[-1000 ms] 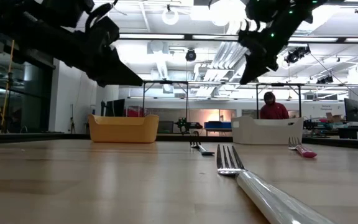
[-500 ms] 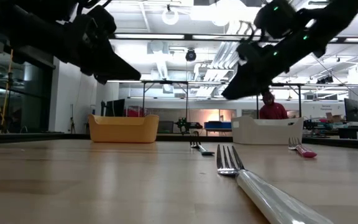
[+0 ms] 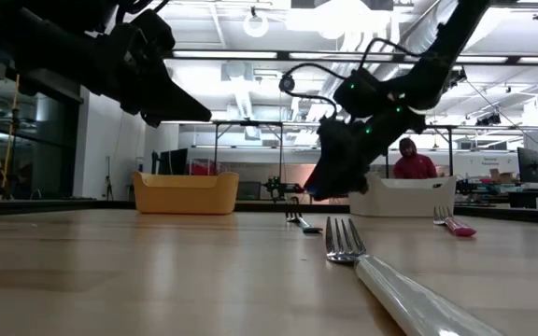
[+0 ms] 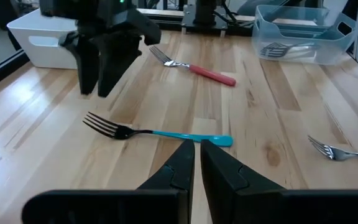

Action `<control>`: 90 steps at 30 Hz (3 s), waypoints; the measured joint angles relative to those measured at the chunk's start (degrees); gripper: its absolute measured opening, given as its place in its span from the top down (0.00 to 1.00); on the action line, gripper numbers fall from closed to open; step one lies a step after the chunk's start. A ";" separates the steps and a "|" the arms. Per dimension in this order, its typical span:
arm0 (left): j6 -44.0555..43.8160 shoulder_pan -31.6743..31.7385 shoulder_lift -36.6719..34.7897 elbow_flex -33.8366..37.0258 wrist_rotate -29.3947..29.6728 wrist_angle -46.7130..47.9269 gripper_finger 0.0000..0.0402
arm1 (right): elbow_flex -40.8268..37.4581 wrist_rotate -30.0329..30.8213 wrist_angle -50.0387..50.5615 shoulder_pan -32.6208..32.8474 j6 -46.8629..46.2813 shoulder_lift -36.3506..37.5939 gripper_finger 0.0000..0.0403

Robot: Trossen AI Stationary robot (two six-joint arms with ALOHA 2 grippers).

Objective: Sort silverware by color (type)
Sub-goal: Put the top blue fork into the transparent bin

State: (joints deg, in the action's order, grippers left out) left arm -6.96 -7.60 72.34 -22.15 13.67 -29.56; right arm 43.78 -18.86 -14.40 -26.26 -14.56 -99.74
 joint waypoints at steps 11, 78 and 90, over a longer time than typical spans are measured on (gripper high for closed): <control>0.06 0.00 0.00 0.00 0.00 0.22 0.95 | 3.40 -2.42 -3.06 0.30 -1.61 -7.12 0.47; 0.59 0.02 0.00 0.02 0.63 1.88 0.95 | 4.16 16.83 63.97 45.14 -42.82 42.57 0.99; 0.11 0.02 0.00 0.02 0.64 1.88 0.95 | 4.14 21.16 74.30 68.59 -63.89 39.42 1.00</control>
State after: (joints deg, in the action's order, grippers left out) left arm -6.85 -7.57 72.34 -22.13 14.31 -27.68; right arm 47.92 2.31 59.89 42.32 -78.44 -60.32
